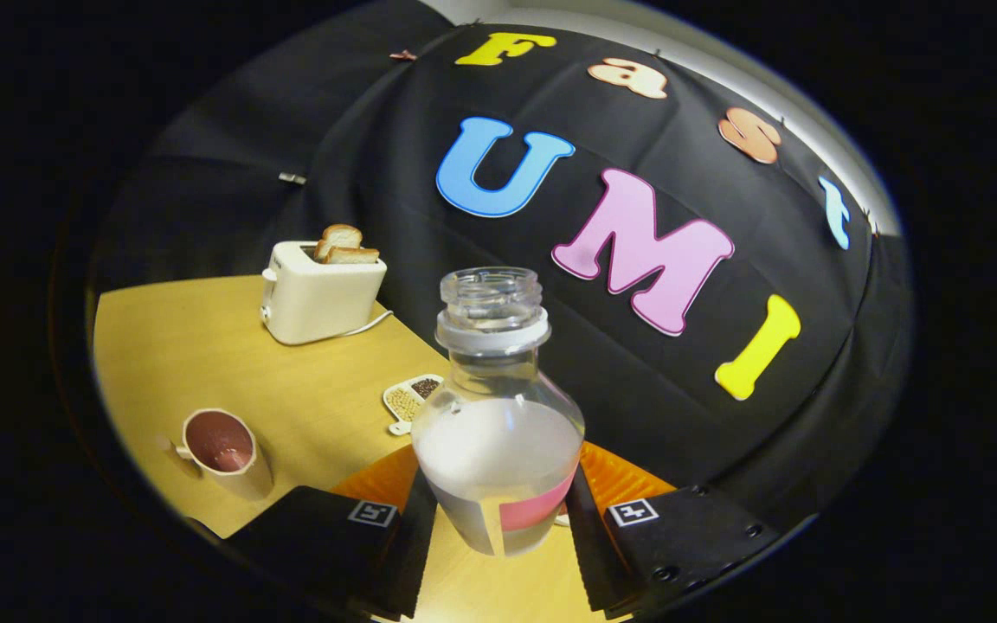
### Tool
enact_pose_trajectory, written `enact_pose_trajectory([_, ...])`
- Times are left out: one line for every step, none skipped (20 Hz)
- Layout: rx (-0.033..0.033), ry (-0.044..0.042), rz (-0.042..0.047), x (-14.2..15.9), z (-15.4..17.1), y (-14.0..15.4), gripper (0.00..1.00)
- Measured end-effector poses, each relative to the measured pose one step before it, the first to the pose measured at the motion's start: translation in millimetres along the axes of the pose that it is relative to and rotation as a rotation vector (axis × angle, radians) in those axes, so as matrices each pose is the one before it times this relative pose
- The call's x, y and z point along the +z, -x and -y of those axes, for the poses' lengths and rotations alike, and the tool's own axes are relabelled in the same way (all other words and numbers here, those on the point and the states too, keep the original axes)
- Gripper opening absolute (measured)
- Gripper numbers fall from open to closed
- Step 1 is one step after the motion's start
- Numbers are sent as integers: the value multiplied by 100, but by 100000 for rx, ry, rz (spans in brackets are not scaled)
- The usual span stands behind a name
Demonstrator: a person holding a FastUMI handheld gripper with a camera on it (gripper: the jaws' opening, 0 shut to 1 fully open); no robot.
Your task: Take the bottle from table, then pour the juice into the cup, finally place the bottle on the coaster
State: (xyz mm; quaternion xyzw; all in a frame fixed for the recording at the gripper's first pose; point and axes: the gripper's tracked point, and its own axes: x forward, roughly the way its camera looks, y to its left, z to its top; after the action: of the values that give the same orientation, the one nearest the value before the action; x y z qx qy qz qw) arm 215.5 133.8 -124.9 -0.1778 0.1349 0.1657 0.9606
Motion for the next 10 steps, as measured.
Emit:
enact_pose_trajectory([2269, -7154, 3448, 345, -169, -278, 73])
enact_pose_trajectory([2303, -6231, 2441, 167, -127, -284, 73])
enact_pose_trajectory([2370, -5000, 3035, 144, -226, -412, 73])
enact_pose_trajectory([1327, -4195, 2475, -106, -2, -442, 73])
enact_pose_trajectory([2622, -3885, 2260, -252, -474, -499, 73])
enact_pose_trajectory([1997, -3623, 1034, -556, -441, -642, 73])
enact_pose_trajectory([1979, -3393, -526, -964, -325, -565, 73])
enact_pose_trajectory([-178, -2514, -724, -888, 86, -480, 73])
enact_pose_trajectory([-220, -1751, 369, -868, 205, -536, 73])
enact_pose_trajectory([-168, -1899, 905, -739, 125, -592, 73])
